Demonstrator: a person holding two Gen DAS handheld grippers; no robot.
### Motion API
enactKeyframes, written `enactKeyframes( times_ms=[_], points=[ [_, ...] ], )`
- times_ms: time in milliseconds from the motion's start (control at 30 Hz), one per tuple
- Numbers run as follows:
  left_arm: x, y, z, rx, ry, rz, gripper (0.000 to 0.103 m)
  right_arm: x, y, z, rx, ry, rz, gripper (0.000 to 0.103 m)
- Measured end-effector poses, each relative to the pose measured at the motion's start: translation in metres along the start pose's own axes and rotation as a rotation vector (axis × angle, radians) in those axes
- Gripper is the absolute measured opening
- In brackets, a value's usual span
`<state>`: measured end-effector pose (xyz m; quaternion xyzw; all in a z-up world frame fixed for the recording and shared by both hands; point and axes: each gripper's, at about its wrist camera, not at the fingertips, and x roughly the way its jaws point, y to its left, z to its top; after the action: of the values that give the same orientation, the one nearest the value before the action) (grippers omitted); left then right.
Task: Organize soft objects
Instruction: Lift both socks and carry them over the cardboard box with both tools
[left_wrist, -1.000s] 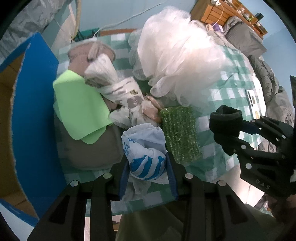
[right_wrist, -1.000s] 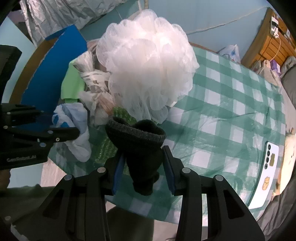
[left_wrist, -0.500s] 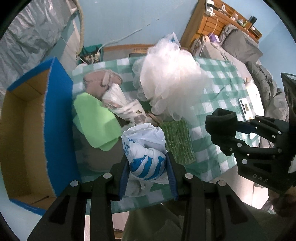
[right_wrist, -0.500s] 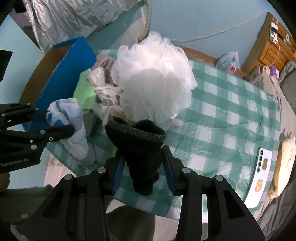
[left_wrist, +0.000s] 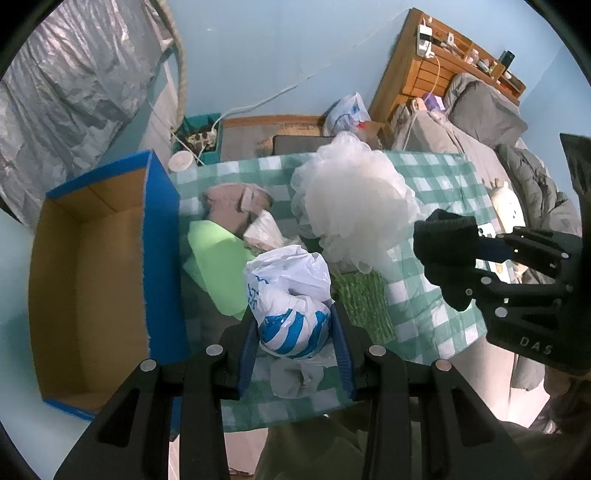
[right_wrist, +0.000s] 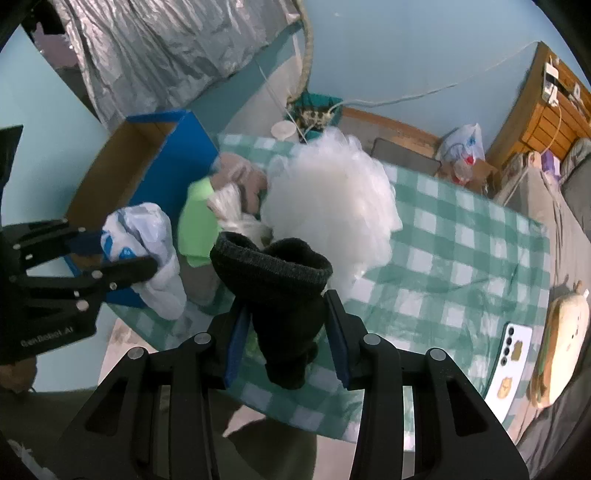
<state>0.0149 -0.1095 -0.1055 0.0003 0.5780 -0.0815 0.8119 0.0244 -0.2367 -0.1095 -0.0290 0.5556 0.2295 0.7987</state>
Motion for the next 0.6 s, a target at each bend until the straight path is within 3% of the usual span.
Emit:
enactKeyframes(
  times_ms=[600],
  points=[
    [-0.033, 0.036, 0.006, -0.068, -0.072, 0.050, 0.038, -0.020, 0.034, 0.044, -0.049, -0.043, 0.046, 0.040]
  ],
)
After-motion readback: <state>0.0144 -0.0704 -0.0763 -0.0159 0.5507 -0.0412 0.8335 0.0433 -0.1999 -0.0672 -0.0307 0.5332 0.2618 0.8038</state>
